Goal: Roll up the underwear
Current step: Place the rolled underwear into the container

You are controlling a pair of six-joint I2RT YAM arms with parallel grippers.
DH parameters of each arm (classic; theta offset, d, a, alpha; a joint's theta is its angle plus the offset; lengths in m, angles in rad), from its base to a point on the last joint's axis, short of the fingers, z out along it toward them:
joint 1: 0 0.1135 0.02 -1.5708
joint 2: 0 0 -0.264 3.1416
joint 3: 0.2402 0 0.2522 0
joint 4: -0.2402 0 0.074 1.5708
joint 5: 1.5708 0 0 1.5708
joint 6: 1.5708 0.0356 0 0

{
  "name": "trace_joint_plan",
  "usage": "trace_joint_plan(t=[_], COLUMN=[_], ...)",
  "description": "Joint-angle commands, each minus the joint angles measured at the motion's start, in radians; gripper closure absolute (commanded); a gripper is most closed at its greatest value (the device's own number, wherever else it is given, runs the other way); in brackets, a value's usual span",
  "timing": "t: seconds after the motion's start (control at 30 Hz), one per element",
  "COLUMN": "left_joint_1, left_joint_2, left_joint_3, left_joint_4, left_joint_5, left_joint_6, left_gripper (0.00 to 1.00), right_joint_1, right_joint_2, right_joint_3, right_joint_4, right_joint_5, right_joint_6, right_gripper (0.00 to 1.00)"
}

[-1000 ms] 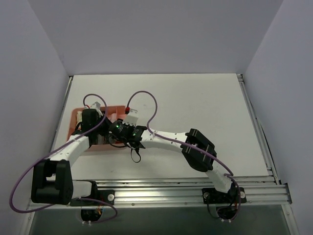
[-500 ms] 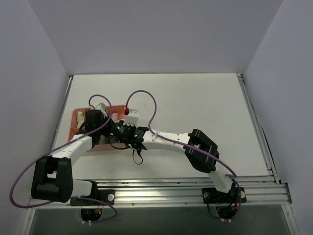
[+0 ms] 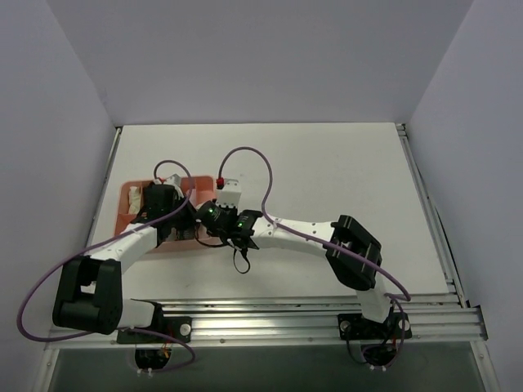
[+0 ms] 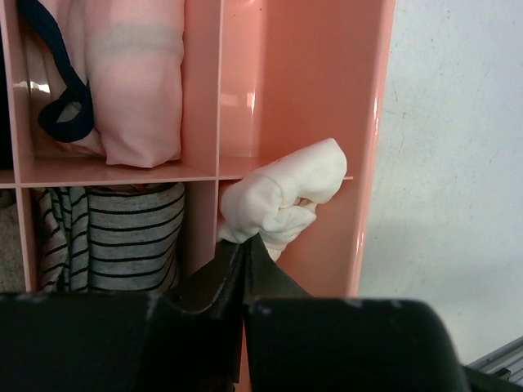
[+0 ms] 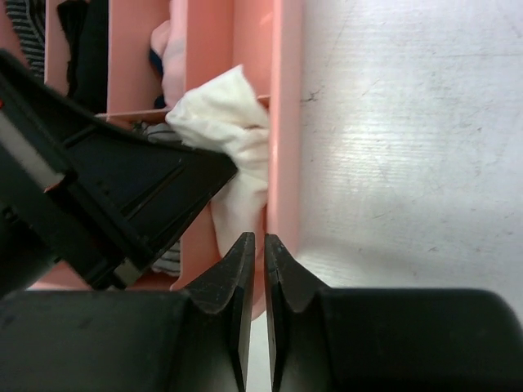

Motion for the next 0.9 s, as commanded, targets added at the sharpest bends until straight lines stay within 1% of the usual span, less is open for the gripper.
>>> trace_joint_plan(t=[0.0, 0.1, 0.17, 0.23, 0.33, 0.4, 0.47, 0.53, 0.6, 0.63, 0.67, 0.87], left_joint_1=[-0.016, -0.023, -0.023, -0.023, -0.025, -0.026, -0.026, -0.025, -0.03, -0.031, -0.042, -0.08], left_joint_2=[0.013, 0.009, -0.025, -0.094, -0.178, -0.212, -0.225, -0.232, -0.238, -0.237, -0.235, -0.142], left_joint_3=[0.014, 0.028, 0.032, 0.048, 0.12, 0.164, 0.173, 0.16, 0.128, 0.12, 0.112, 0.094], left_joint_4=[-0.046, -0.072, -0.083, -0.125, -0.22, -0.278, -0.298, -0.283, -0.199, -0.168, -0.104, -0.014], left_joint_5=[-0.058, -0.08, -0.094, -0.112, -0.166, -0.201, -0.238, -0.232, -0.201, -0.153, -0.138, -0.121], left_joint_6=[0.034, 0.043, 0.043, 0.051, 0.077, 0.091, 0.103, 0.1, 0.1, 0.097, 0.106, 0.109], left_gripper=[0.92, 0.92, 0.92, 0.9, 0.86, 0.86, 0.85, 0.85, 0.86, 0.86, 0.86, 0.87], right_joint_1=[-0.033, -0.056, -0.071, -0.076, -0.084, -0.088, -0.09, -0.094, -0.096, -0.097, -0.097, -0.097], right_joint_2=[-0.048, -0.039, -0.038, -0.05, -0.071, -0.084, -0.091, -0.104, -0.12, -0.127, -0.131, -0.185], right_joint_3=[-0.009, -0.009, -0.015, -0.023, -0.04, -0.047, -0.052, -0.066, -0.084, -0.092, -0.1, -0.149], right_joint_4=[-0.032, -0.038, -0.032, -0.018, -0.001, 0.0, 0.004, 0.011, 0.02, 0.033, 0.039, 0.053], right_joint_5=[0.067, 0.072, 0.062, 0.059, 0.05, 0.049, 0.049, 0.039, 0.038, 0.035, 0.029, 0.026], right_joint_6=[-0.014, -0.025, -0.032, -0.045, -0.058, -0.066, -0.071, -0.074, -0.077, -0.08, -0.081, -0.095], right_gripper=[0.94, 0.96, 0.98, 0.98, 0.98, 0.98, 0.98, 0.98, 0.98, 0.98, 0.98, 0.98])
